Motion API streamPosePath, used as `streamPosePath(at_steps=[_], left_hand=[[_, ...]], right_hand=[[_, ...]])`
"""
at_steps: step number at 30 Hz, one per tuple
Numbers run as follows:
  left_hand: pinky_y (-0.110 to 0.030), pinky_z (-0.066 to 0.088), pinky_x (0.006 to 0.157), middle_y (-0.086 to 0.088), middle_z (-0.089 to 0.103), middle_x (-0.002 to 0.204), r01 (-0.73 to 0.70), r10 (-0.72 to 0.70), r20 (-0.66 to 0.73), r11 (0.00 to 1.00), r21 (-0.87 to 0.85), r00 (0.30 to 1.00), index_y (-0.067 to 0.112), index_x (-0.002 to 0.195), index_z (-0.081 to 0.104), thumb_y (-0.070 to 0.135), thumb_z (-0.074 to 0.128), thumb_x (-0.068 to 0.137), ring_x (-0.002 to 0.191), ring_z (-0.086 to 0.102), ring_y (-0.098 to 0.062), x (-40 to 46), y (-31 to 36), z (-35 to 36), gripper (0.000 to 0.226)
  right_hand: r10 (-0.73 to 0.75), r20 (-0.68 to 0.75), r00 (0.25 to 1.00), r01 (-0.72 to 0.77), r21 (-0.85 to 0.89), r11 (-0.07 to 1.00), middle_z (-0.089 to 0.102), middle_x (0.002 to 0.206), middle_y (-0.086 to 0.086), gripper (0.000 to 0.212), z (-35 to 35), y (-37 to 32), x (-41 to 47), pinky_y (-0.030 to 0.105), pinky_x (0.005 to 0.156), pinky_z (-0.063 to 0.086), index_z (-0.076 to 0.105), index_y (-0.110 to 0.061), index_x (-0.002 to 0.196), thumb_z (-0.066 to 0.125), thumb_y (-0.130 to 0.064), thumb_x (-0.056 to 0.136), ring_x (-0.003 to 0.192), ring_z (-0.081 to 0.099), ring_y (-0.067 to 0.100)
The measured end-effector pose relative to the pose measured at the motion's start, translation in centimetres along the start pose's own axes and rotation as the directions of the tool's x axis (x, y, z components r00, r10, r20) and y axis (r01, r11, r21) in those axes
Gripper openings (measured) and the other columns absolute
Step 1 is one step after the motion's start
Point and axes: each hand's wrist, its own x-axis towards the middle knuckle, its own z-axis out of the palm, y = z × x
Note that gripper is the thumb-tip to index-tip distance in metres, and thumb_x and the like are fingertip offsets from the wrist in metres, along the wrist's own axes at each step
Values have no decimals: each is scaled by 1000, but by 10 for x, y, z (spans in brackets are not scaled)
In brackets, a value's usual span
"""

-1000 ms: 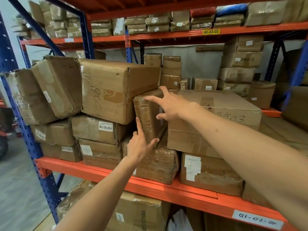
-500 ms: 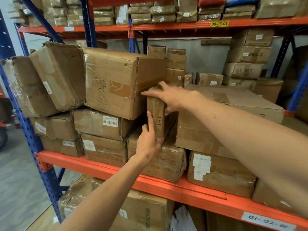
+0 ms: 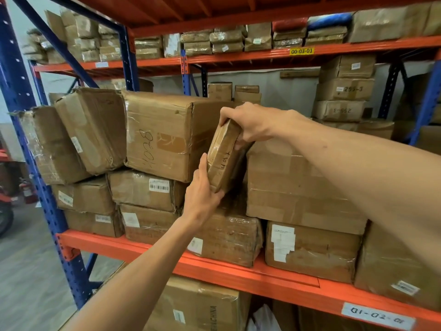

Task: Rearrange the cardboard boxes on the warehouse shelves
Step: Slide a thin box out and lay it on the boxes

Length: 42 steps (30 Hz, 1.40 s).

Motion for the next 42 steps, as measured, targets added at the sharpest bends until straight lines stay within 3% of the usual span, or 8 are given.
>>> streamPosePath(at_steps=[6, 18, 21, 24, 27, 31, 36, 42], left_hand=[[-45, 48, 97, -13, 50, 145, -164, 166, -3, 974, 157, 986, 10, 158, 22, 23, 81, 82, 124, 56, -30, 23, 30, -41, 97], [-44, 51, 98, -13, 55, 140, -483, 479, 89, 828, 285, 873, 11, 150, 35, 22, 82, 82, 121, 57, -28, 83, 146, -62, 84], [-48, 52, 97, -14, 55, 139, -576, 564, 137, 759, 303, 814, 11, 149, 36, 21, 82, 82, 120, 58, -31, 96, 178, -44, 82], [-50, 54, 91, -15, 57, 136, -672, 646, 197, 679, 295, 738, 11, 146, 37, 23, 78, 85, 117, 59, -32, 100, 207, -18, 75], [-50, 54, 88, -14, 56, 135, -727, 683, 255, 616, 303, 684, 12, 147, 35, 18, 73, 86, 116, 58, -33, 95, 235, 19, 72], [-48, 53, 89, -14, 50, 143, -803, 739, 315, 534, 263, 595, 8, 153, 30, 18, 71, 89, 123, 53, -34, 78, 272, 70, 77], [-47, 55, 81, -18, 50, 140, -886, 811, 359, 409, 218, 462, 3, 152, 31, 10, 65, 90, 122, 52, -38, 47, 314, 126, 71], [-44, 58, 74, -15, 49, 137, -919, 764, 511, 336, 208, 395, 6, 153, 28, 24, 66, 93, 121, 52, -35, 10, 297, 179, 73]], right_hand=[[55, -161, 985, -37, 109, 993, 63, 119, 3, 62, -33, 9, -35, 46, 93, 52, 53, -27, 126, 90, -22, 77, 107, 59, 22], [261, -410, 874, -179, 226, 957, 64, 117, 0, 64, -96, 68, -132, 41, 93, 54, 53, -29, 120, 94, -29, 71, 109, 59, 18], [367, -371, 853, -273, 281, 920, 61, 112, -8, 69, -106, 88, -174, 23, 77, 47, 47, -38, 118, 92, -50, 67, 103, 60, 12], [501, -295, 814, -380, 381, 843, 58, 112, -16, 74, -108, 101, -222, 24, 72, 49, 44, -44, 117, 81, -77, 63, 97, 59, 2], [586, -289, 757, -458, 404, 792, 64, 116, -11, 65, -102, 116, -266, 23, 72, 52, 45, -48, 118, 82, -70, 69, 97, 66, 9], [687, -207, 696, -624, 298, 722, 48, 155, -7, 86, -89, 135, -324, 32, 105, 38, 32, -58, 151, 79, -63, 80, 139, 45, 20], [791, -249, 559, -713, 342, 612, 65, 127, -10, 63, -72, 157, -398, 22, 94, 38, 58, -46, 137, 86, -43, 80, 125, 54, 17], [861, -157, 483, -809, 297, 508, 67, 130, 3, 52, -9, 172, -432, 44, 112, 39, 69, -41, 130, 86, -39, 81, 135, 46, 26]])
